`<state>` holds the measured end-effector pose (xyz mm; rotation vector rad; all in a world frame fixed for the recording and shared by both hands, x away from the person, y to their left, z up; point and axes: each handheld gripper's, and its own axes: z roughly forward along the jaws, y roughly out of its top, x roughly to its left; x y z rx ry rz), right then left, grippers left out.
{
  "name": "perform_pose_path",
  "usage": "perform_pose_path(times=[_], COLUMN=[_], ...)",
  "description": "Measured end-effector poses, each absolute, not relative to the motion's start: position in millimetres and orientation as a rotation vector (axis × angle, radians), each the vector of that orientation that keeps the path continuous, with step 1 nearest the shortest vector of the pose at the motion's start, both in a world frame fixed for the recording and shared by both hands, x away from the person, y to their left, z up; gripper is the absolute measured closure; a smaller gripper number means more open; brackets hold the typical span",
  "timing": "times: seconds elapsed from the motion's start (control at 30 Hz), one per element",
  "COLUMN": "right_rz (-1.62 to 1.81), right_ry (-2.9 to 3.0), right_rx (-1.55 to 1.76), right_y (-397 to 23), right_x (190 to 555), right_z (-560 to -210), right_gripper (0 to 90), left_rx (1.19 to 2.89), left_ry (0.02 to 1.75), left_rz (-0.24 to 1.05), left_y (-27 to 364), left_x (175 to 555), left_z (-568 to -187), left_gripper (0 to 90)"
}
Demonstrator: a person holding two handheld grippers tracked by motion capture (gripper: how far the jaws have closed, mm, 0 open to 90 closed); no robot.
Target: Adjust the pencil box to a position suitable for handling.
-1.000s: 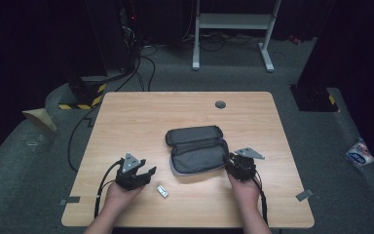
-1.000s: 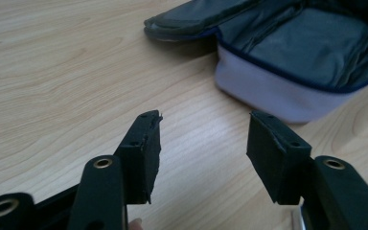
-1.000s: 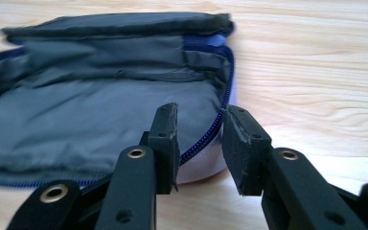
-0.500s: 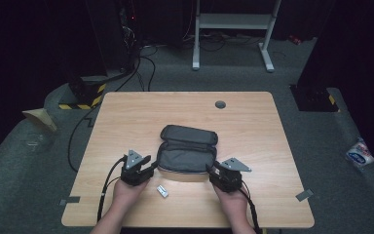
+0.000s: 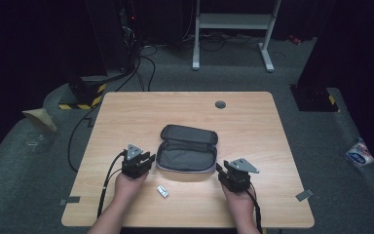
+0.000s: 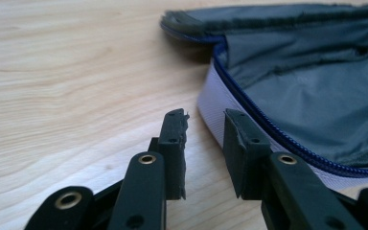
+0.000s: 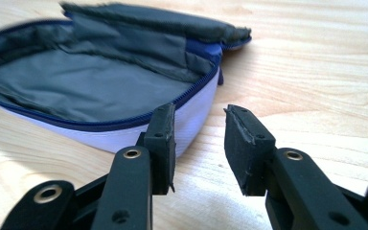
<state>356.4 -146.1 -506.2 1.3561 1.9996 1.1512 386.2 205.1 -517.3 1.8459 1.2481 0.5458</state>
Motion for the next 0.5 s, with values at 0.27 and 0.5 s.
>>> perform_pose_path(times=[0.27,0.5], right_rz=[1.105,1.106], right_ry=[2.023,2.007], right_rx=[1.364,1.381], right_y=[-140.8,-141.2], right_x=[373.2,387.4], right_z=[-514.5,-515.3], right_gripper=[65.3,63.3], left_rx=[1.88,1.878], left_ry=[1.204,1.203], left_rz=[0.541,0.537], left_y=[197.3,196.8], left_x=[372.6,368.4], left_z=[-516.9,-516.5], left_gripper=[70.4,70.1])
